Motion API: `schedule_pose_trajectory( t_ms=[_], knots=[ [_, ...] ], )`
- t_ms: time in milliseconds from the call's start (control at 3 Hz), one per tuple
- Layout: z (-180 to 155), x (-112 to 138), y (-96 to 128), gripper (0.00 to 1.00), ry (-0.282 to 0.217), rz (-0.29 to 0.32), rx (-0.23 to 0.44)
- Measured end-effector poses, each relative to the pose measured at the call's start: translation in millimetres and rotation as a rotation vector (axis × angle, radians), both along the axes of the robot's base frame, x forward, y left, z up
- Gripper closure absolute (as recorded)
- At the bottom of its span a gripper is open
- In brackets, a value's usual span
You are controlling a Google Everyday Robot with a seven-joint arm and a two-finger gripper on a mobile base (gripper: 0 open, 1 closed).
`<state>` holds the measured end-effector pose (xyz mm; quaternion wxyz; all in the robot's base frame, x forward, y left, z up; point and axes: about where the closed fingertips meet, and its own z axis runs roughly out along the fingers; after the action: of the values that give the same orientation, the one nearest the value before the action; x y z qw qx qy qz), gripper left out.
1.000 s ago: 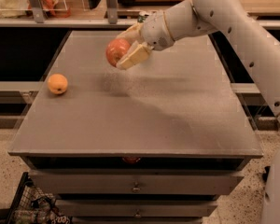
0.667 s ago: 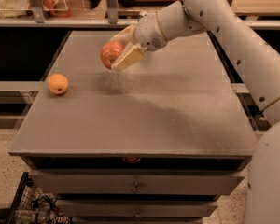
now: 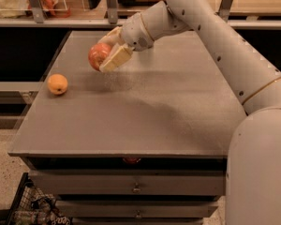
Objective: Move apple near orange
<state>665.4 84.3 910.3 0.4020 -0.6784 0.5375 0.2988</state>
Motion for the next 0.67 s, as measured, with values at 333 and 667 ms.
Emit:
schedule_pose_trajectory(
  t_ms=[333, 667],
  knots=[
    [0.4, -8.8, 23.0, 1.00, -0.014, 0.021, -0.014],
    [-7.4, -16.6, 38.1, 1.00, -0.002, 0.042, -0.017]
  ],
)
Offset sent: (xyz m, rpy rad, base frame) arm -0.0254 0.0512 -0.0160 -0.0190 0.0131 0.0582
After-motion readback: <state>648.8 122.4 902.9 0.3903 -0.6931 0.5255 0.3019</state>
